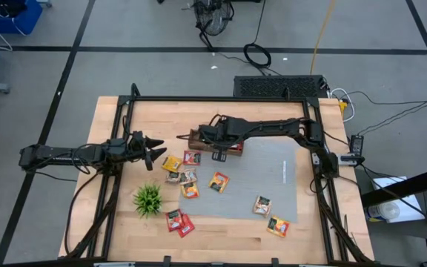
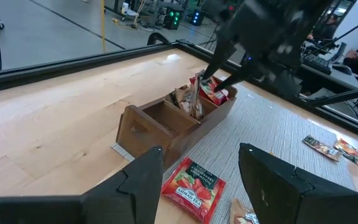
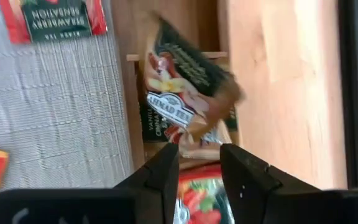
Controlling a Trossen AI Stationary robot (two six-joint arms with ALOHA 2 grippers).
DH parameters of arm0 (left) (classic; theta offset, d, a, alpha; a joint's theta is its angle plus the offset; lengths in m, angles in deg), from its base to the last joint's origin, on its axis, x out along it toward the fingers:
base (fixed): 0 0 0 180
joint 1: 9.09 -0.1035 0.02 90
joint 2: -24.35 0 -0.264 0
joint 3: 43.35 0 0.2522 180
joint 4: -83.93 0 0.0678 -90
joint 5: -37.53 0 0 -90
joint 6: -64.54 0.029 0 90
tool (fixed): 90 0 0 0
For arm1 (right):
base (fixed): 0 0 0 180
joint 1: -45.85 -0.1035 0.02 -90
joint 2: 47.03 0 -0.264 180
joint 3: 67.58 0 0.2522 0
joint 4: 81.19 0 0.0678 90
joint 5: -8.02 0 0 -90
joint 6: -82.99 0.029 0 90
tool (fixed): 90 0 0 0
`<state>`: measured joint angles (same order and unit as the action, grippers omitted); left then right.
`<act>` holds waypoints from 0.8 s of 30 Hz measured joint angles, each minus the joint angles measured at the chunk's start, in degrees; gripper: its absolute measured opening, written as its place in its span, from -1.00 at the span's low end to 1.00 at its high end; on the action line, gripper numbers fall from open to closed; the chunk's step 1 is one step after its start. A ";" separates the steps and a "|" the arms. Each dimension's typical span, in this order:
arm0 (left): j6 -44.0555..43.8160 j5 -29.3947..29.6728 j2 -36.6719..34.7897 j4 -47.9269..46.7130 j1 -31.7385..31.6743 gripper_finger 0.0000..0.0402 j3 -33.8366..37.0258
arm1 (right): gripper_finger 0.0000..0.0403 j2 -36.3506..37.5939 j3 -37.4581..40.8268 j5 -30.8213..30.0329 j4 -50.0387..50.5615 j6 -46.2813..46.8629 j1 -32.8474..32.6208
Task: Pick & Place Tea
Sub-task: Put the gold tea bag into the middle section of the wooden organizer
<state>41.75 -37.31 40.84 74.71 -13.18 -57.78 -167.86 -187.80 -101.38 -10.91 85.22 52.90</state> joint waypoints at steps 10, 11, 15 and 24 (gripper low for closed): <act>0.00 0.00 0.00 0.00 0.00 0.05 0.01 | -0.13 5.73 -0.02 3.20 6.89 5.32 -1.19; 0.00 0.00 0.00 0.00 0.00 0.05 0.00 | -0.07 6.22 -0.03 3.16 7.41 5.44 -1.37; 0.00 0.00 0.00 -0.02 0.00 0.05 -0.01 | 0.15 9.00 -0.02 3.15 8.72 5.20 -2.26; 0.00 -0.02 0.00 0.00 0.00 0.05 0.01 | 0.35 16.55 -0.04 12.15 14.62 4.15 -5.75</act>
<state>41.75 -37.33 40.84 74.71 -13.18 -57.76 -151.31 -187.84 -89.23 3.71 89.37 47.15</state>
